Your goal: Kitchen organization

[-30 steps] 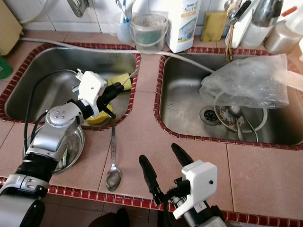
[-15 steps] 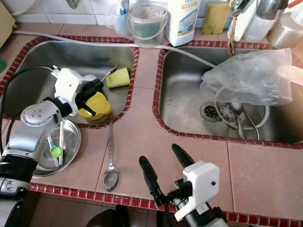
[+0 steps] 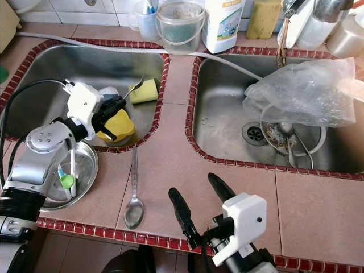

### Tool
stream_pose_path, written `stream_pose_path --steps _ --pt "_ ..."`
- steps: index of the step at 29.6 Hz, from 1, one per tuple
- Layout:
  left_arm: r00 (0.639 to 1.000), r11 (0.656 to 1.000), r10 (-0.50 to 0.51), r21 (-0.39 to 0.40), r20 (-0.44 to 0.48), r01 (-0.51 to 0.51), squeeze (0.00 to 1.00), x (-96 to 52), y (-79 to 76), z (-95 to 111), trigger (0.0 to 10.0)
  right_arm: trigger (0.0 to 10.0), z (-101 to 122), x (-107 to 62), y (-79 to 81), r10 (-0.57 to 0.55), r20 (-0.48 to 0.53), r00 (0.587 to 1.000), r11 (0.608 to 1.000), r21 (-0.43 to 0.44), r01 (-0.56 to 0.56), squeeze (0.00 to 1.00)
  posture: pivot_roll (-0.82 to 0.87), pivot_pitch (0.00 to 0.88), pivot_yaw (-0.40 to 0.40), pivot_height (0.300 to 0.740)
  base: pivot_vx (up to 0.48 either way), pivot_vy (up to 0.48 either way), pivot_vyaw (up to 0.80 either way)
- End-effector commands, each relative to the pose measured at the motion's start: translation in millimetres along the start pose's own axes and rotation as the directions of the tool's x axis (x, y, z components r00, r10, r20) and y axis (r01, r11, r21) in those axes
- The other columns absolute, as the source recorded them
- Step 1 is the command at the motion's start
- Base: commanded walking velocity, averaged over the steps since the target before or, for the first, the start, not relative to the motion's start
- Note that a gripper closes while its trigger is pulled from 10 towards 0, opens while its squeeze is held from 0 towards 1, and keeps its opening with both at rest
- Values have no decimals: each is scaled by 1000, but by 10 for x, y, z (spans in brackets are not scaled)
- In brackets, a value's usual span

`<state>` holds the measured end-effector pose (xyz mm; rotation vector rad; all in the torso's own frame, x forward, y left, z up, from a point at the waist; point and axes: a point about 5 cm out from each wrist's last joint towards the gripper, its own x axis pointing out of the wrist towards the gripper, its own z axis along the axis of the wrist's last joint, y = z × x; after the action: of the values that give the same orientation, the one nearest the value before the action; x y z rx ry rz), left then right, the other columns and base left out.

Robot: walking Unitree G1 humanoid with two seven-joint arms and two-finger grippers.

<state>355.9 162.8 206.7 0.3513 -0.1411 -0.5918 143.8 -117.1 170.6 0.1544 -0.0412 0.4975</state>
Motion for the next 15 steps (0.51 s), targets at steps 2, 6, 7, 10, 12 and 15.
stream_pose_path --steps 2,6,7,10,12,15 --pt "1000 1000 -21 2 -14 21 0 -33 -25 -24 10000 10000 13 -42 28 2 -9 1000 1000 8 -2 0 -256 327 65 740 0 0 0" --pt "999 999 -38 -6 -37 38 0 -59 -34 -60 10000 10000 8 -53 30 -3 -14 1000 1000 13 3 0 -251 329 69 740 0 0 0" --pt "999 999 -37 3 -40 38 0 -64 -36 -63 10000 10000 6 -54 31 -3 -16 1000 1000 11 3 0 -251 329 69 740 0 0 0" --pt "999 999 -37 -29 -36 36 1000 -76 -22 -65 10000 10000 3 -52 31 -3 -17 1000 1000 12 3 0 -248 329 68 740 0 0 0" --pt "999 998 -38 -44 -32 37 1000 -77 -13 -58 10000 10000 -1 -51 28 -4 -18 1000 1000 11 4 0 -245 329 67 740 0 0 0" --pt "999 998 -40 -46 -31 39 1000 -77 -7 -53 10000 10000 -3 -49 25 -4 -20 1000 1000 12 5 0 -244 331 67 740 0 0 0"
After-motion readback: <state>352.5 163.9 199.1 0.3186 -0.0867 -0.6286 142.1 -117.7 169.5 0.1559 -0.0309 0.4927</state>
